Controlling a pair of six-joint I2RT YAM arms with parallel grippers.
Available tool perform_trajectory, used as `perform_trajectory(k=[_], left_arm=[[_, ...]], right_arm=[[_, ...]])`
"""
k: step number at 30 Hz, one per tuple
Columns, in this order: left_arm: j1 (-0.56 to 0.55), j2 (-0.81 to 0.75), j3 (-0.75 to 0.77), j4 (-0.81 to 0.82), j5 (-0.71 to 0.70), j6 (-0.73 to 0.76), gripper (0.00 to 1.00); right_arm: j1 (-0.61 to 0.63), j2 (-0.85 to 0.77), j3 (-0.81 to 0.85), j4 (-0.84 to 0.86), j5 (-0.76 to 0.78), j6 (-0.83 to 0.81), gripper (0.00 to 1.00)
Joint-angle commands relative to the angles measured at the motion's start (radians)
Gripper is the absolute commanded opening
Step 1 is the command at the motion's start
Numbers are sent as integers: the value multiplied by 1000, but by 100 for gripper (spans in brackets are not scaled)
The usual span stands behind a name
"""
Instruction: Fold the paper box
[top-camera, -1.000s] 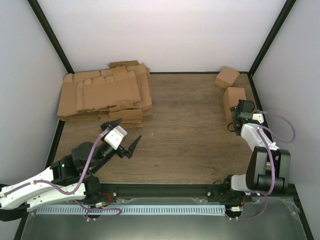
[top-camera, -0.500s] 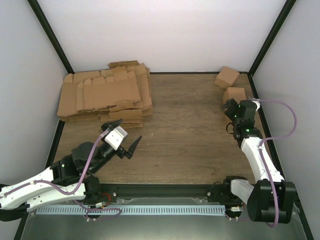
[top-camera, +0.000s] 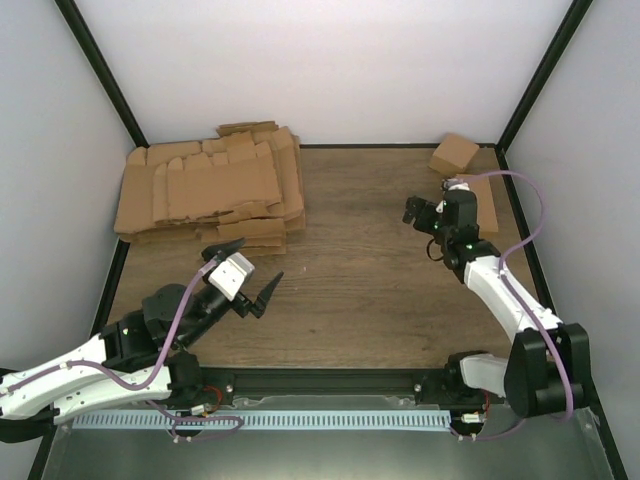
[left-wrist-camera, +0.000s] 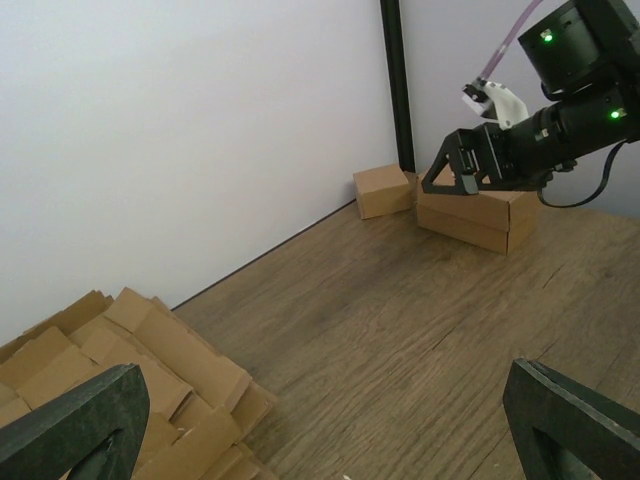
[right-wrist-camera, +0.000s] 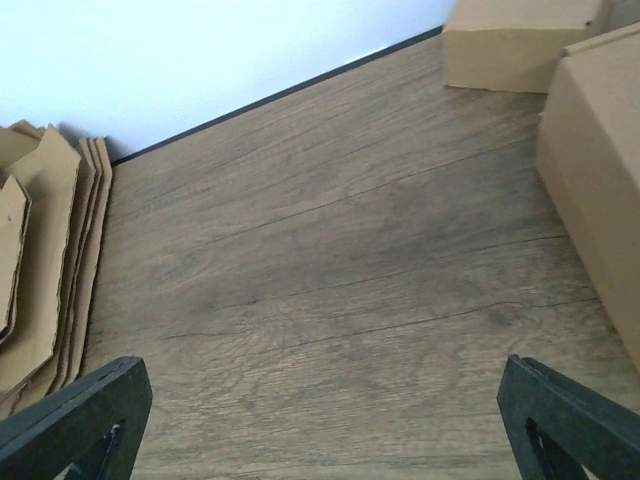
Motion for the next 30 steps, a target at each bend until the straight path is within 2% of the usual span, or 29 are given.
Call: perform_trajectory(k=[1,8,11,13,16,18,22,23,26,30], left_arm=[[-3,-6,-2,4,5,-12,100],[-3,0,-3,6,4,-11,100],[-3,1,-5,6,1,-13,100],[-2,1,-8,6,0,-15,100],[-2,5,-10,8,-5,-16,100],[-3,10,-9,6,-8,-17,100],[-2,19,-7,2,-15,-18,100],[-2,20,-8,1,-17,-19,100],[-3,21,-11,3,-22,-19,100],[-3,27,-14,6,-24,-18,100]], right_arm=[[18,65,73,33,-69,-96,96],[20,209,157,26,-145,-221,94],[20,309,252,-31,-106,-284,91],[16,408,342,-92,-69,-313,82],[-4,558,488,-184,-56,-320,56],[-15,639,551,-208,-66,-314,47],[-32,782,667,-283,-52,-302,8],[-34,813,693,-307,-27,-299,2],[-42,874,737,-360,45,-293,1],[-78,914,750,-388,52,-303,1]])
